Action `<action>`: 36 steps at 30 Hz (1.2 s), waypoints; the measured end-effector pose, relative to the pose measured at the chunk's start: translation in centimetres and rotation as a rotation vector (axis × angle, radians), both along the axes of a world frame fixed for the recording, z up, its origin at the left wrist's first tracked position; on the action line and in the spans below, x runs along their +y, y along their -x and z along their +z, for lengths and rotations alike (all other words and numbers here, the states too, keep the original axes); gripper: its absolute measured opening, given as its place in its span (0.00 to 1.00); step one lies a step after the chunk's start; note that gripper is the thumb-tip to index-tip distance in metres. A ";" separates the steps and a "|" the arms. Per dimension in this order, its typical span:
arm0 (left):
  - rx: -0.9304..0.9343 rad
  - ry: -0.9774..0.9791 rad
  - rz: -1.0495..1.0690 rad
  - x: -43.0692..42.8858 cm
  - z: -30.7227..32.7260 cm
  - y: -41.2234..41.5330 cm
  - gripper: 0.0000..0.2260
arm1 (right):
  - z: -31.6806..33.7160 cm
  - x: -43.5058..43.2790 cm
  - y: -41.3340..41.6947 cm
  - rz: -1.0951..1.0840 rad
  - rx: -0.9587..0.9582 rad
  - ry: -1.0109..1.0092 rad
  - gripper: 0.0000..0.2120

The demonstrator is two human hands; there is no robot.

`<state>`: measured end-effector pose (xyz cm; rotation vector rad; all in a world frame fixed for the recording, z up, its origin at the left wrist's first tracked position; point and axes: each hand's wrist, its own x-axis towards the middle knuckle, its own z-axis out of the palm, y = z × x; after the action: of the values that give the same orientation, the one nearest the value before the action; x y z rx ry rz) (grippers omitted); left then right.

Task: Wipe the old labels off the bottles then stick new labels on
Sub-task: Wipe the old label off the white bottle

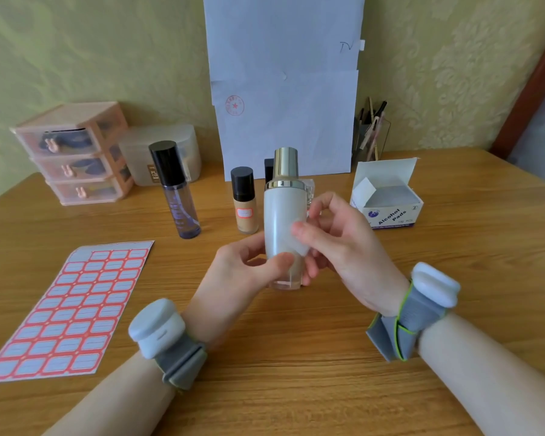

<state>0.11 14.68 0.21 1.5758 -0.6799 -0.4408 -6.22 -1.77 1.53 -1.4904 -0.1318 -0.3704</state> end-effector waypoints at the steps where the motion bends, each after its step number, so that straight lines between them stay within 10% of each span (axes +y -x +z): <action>1: -0.001 0.003 -0.019 0.0 0.0 0.0 0.13 | 0.0 -0.1 0.0 0.009 -0.004 0.005 0.12; 20: -0.167 -0.060 0.008 -0.2 -0.2 0.2 0.18 | 0.6 0.0 0.2 -0.499 -0.076 0.388 0.25; 36: -0.225 -0.111 0.077 0.0 -0.3 0.0 0.17 | 0.1 0.3 0.4 -0.410 -0.009 0.582 0.18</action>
<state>0.15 14.66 -0.14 1.7680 -0.7728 -0.2494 -6.64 -1.44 1.66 -2.0969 0.0712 -0.7107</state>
